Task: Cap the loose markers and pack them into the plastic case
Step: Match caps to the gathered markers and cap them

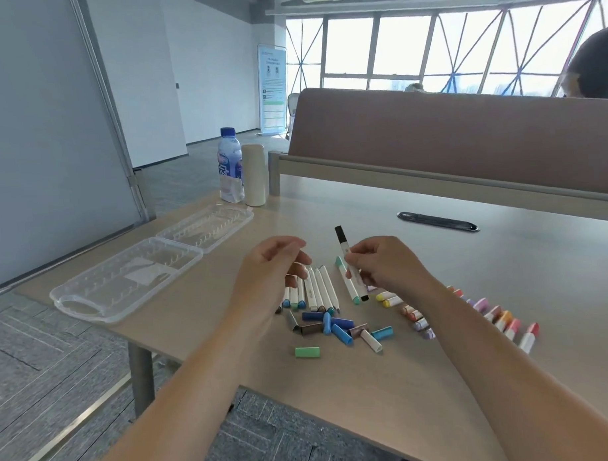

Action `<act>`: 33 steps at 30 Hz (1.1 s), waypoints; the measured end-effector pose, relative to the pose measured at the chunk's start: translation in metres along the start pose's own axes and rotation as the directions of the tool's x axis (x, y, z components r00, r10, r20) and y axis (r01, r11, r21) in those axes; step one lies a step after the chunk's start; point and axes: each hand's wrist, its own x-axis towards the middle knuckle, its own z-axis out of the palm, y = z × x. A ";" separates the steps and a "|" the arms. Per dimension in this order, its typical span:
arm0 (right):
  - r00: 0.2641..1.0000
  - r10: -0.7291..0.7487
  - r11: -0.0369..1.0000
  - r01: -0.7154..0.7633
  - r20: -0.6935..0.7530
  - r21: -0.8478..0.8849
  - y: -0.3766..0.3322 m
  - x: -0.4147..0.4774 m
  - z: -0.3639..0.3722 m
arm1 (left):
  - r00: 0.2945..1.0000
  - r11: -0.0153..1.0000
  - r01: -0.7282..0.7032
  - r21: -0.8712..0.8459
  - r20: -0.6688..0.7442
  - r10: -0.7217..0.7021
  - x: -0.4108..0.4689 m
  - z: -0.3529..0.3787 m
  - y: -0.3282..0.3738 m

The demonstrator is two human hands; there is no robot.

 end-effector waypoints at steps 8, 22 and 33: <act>0.988 0.152 0.915 -0.132 0.024 -0.382 -0.001 0.036 0.035 | 0.996 0.995 0.080 0.057 -0.040 -0.078 0.001 -0.005 -0.021; 0.991 0.136 0.708 -0.111 -0.019 -0.698 -0.009 0.046 0.048 | 0.995 0.995 0.095 0.041 -0.025 -0.094 0.000 -0.012 -0.024; 0.967 0.253 0.643 -0.171 -0.003 -0.747 -0.021 0.049 0.060 | 0.997 0.997 0.078 0.023 -0.022 -0.078 0.000 -0.017 -0.019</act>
